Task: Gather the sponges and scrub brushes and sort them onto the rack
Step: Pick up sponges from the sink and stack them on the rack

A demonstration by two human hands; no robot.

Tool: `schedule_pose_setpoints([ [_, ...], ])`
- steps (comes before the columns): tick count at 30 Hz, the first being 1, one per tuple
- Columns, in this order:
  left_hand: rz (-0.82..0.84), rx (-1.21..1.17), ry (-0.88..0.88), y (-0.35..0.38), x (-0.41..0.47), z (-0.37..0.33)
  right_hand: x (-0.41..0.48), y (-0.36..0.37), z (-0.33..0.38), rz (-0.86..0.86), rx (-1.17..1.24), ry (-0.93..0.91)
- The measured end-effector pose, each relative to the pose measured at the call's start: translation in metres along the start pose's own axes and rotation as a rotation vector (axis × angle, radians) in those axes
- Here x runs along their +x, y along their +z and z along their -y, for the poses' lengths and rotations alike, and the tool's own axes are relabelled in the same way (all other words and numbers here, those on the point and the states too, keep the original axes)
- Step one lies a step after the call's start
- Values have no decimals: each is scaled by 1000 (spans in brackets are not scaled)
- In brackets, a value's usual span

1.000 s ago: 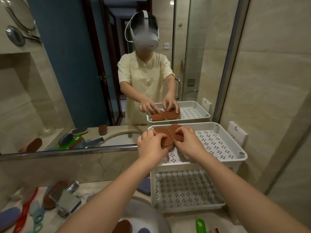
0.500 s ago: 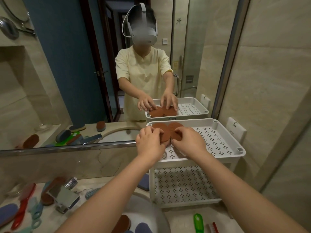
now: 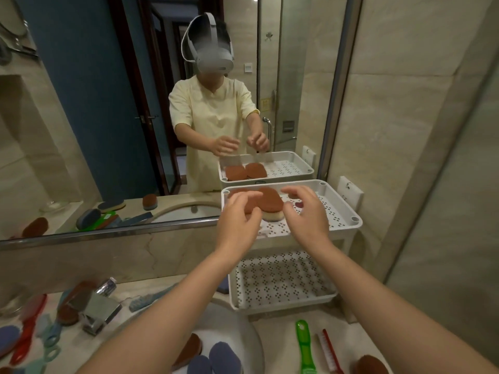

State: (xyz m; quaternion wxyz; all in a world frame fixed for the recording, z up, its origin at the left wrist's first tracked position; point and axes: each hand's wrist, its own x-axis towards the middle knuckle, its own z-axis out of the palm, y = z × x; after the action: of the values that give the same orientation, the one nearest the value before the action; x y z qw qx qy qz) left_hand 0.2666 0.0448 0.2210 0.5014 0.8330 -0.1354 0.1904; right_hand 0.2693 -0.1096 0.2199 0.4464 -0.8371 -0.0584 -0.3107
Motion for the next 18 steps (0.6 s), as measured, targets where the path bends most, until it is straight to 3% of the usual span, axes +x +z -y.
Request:
schedule_pose_setpoints([
  [2,-64,-158,91,12,-22,-11,-17,-14,-1,-76,55,10],
  [6,-45,-198,178,47,-65,-16,-59,-42,-20,-122,58,68],
  [12,107,-197,64,95,-116,-10,-126,-80,-62,-120,-22,179],
  [18,413,-216,-165,134,-175,9,-199,-101,-116,15,-145,394],
])
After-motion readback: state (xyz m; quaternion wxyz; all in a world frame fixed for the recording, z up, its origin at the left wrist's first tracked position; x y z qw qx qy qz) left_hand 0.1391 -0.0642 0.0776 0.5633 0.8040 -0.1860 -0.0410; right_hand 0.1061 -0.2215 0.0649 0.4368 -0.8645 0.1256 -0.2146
